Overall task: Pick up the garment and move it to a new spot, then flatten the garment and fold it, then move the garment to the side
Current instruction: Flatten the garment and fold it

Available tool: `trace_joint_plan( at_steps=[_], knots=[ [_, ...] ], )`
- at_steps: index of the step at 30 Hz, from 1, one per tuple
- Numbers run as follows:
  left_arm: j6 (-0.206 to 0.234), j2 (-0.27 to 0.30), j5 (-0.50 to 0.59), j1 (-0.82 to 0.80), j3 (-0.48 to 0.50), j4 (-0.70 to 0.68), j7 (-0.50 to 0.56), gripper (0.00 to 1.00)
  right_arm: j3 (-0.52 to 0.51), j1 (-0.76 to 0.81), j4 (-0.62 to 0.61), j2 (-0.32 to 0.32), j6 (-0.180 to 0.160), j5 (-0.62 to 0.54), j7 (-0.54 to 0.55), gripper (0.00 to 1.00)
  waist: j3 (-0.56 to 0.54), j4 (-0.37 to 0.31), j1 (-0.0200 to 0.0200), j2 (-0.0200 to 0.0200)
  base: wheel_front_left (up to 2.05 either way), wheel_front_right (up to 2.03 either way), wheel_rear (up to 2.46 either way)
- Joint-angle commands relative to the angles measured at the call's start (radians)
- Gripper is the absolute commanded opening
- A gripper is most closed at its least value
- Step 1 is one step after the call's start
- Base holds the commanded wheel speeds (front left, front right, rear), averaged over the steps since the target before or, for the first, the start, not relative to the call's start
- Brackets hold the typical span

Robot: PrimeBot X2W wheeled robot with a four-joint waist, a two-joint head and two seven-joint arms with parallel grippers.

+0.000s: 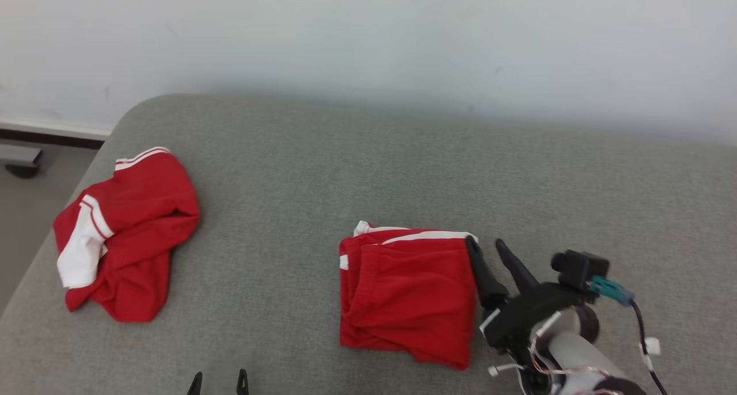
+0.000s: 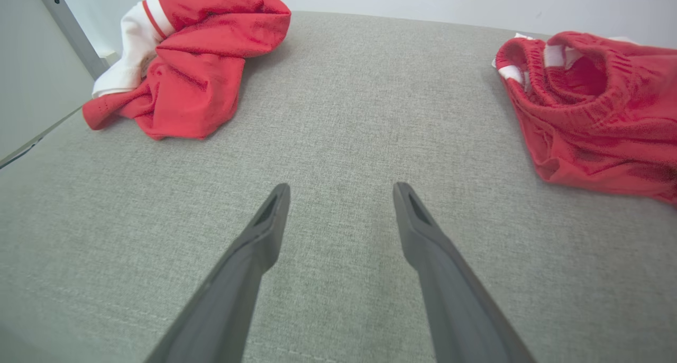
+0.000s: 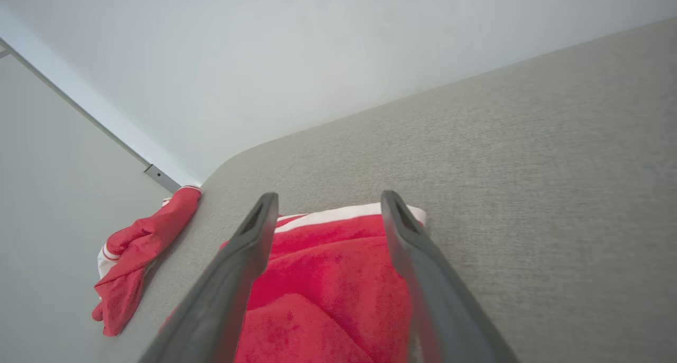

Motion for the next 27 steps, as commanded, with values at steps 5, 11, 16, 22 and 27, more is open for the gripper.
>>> trace_joint_plan(
  at_steps=[5,11,16,22,27],
  knots=[
    [-0.008,-0.001,0.030,-0.006,0.009,-0.008,-0.003,1.00,-0.149,0.120,-0.040,-0.007,-0.002,-0.118,-0.004,1.00,-0.023,-0.067,0.0000,0.0000,0.00,0.00,0.00],
    [-0.015,-0.001,0.039,0.001,0.027,-0.010,-0.003,1.00,-0.280,0.230,-0.068,0.019,-0.002,-0.254,-0.004,1.00,-0.036,-0.115,0.0000,0.0000,0.00,0.00,0.00],
    [-0.017,-0.001,0.037,-0.001,0.033,-0.013,-0.003,1.00,-0.361,0.281,-0.109,0.039,-0.002,-0.376,-0.004,1.00,-0.039,-0.144,0.0000,0.0000,0.00,0.00,0.00],
    [-0.015,-0.001,0.037,-0.002,0.046,-0.014,-0.003,1.00,-0.449,0.340,-0.252,0.063,-0.002,-0.568,-0.004,1.00,-0.042,-0.170,0.0000,0.0000,0.00,0.00,0.00],
    [-0.019,-0.001,0.039,-0.001,0.054,-0.011,-0.003,1.00,-0.507,0.393,-0.339,0.093,-0.002,-0.653,-0.004,1.00,-0.049,-0.184,0.0000,0.0000,0.00,0.00,0.00]
  ],
)
